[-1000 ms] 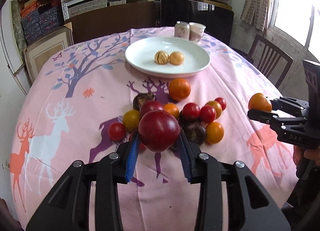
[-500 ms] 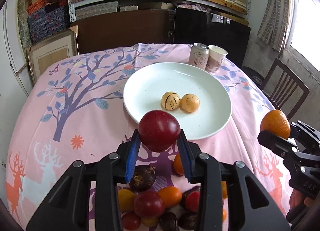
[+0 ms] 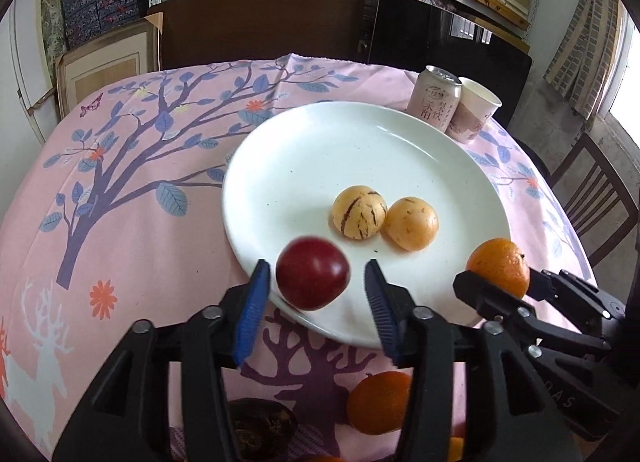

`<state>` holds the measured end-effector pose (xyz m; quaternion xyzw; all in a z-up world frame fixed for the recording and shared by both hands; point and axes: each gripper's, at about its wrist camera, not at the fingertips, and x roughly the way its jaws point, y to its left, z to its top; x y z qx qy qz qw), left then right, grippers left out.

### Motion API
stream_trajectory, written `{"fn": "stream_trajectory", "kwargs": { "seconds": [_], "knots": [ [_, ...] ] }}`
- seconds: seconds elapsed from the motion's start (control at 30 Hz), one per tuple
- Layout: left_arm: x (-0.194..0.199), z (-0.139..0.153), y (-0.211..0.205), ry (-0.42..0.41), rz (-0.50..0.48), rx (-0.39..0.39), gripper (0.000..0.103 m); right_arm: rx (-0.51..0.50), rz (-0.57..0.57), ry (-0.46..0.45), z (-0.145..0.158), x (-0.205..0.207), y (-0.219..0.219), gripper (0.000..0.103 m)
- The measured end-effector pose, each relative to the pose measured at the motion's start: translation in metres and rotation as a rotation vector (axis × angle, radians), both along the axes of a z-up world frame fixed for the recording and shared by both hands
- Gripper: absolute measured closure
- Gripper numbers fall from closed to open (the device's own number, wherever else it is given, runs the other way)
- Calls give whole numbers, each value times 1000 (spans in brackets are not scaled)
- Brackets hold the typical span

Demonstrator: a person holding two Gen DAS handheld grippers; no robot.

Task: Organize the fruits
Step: 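Lower the tomato and mandarin onto the white plate and open both tools, then move both open tools back to the fruit cluster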

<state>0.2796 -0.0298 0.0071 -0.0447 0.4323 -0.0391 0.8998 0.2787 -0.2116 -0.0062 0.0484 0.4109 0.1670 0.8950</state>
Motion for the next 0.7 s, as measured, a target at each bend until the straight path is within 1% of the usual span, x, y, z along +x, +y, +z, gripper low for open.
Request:
{"fn": "stream_trajectory", "kwargs": {
  "seconds": [0.03, 0.1, 0.3, 0.37, 0.5, 0.53, 0.57, 0.6, 0.67, 0.7],
  "knots": [
    [0, 1, 1, -2, 12, -10, 38, 4, -2, 8, -2, 2, 0, 55],
    [1, 3, 1, -10, 17, -20, 37, 9, -3, 20, -4, 3, 0, 54],
    [-10, 12, 4, -22, -2, -2, 36, 16, -13, -24, 9, -9, -8, 50],
    [-19, 17, 7, -26, -13, 9, 31, 7, -13, -30, 13, -16, -9, 49],
    [-46, 27, 17, -57, -25, 61, 23, -5, -8, -37, 18, -37, -16, 40],
    [-53, 30, 22, -71, -20, 67, 21, -9, -4, -41, 19, -44, -17, 39],
    [-62, 32, 27, -82, -18, 69, 20, -13, -1, -44, 20, -51, -18, 36],
    [-70, 33, 32, -88, -19, 69, 19, -16, 1, -46, 21, -59, -21, 31],
    [-86, 33, 42, -94, -20, 71, 18, -21, 21, -38, 20, -76, -22, 24],
    [-93, 32, 48, -92, -20, 76, 18, -27, 42, -36, 19, -85, -21, 23]
  ]
}}
